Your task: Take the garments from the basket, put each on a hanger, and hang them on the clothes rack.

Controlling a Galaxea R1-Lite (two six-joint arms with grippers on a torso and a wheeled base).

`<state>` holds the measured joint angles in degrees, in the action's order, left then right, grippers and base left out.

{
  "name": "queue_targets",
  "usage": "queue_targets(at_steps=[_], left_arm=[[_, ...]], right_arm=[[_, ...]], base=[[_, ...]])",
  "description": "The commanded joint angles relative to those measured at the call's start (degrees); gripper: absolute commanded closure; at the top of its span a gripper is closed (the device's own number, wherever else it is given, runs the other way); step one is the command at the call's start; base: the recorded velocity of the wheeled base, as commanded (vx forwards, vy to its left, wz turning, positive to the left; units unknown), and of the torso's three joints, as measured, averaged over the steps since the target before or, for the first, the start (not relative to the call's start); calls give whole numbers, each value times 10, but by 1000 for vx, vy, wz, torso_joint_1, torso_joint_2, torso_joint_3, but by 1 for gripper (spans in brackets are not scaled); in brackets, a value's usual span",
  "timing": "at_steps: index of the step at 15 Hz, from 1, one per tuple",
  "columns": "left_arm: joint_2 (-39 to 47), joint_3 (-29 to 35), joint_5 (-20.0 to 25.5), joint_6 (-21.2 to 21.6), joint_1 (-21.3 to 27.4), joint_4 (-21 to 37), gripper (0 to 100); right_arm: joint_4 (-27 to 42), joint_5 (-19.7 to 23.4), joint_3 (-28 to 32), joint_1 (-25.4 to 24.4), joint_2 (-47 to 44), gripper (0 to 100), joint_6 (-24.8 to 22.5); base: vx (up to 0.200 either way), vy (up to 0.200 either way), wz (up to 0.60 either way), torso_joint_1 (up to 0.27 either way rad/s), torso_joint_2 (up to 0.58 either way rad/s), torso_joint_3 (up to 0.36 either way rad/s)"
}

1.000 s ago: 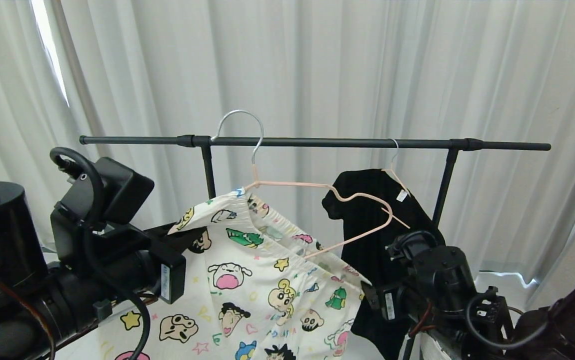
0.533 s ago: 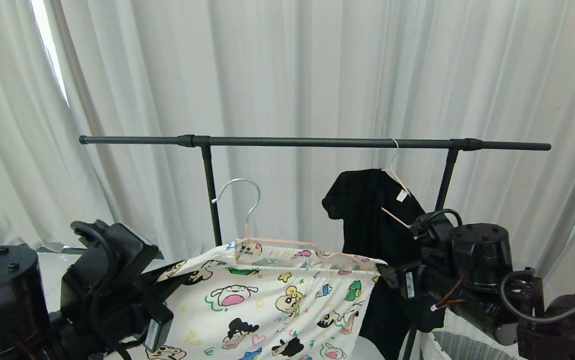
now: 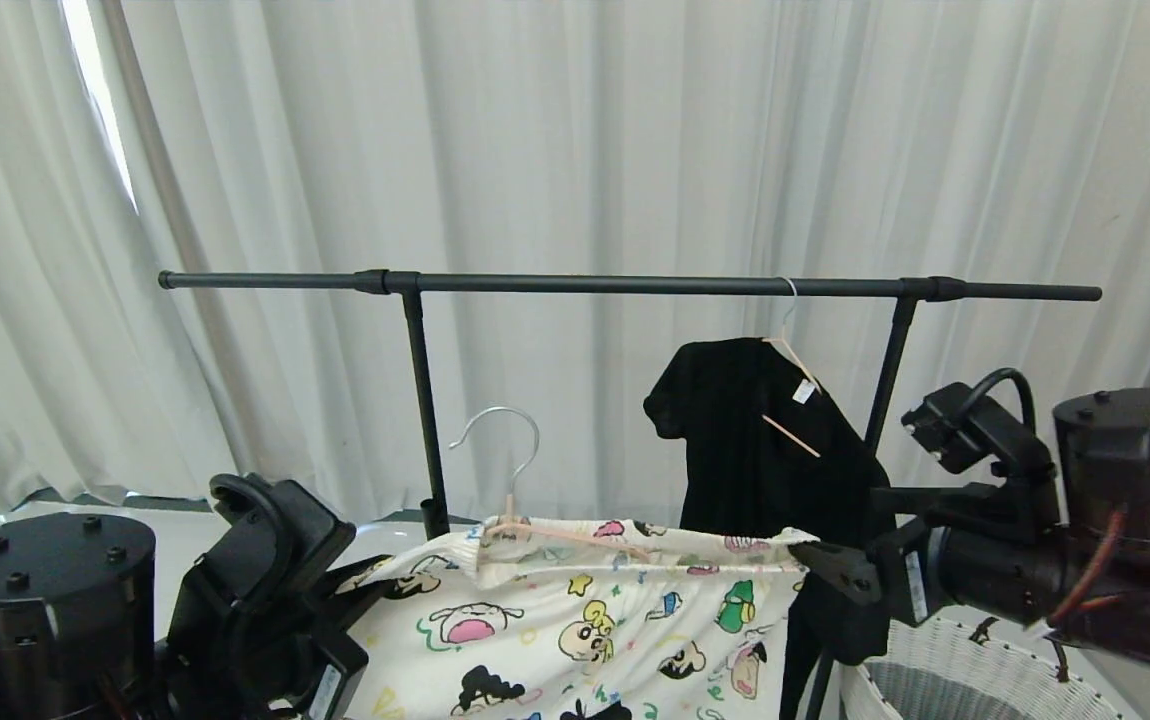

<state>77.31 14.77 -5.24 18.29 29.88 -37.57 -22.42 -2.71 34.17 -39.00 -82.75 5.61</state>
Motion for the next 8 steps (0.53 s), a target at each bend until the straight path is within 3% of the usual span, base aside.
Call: queue_targets(at_steps=[1,4,6,8], left_arm=[[4,-1,1,-10,25,-6,100],[1,-7,0,-57,106,-81,100],[0,-8,0,-57,128,-88,100],[-7,-33,0,-44,153,-89,100]], right_arm=[[71,63,17,-31,112,0,-36],[193,133,30,-68,157,0,-125],[257,165,55,-82,154,0,-171],[264,180,88,-84,108,0,-234]], base=[[0,0,0,0,0,0],[0,0,0,0,0,0],[0,0,0,0,0,0],[0,0,0,0,0,0]])
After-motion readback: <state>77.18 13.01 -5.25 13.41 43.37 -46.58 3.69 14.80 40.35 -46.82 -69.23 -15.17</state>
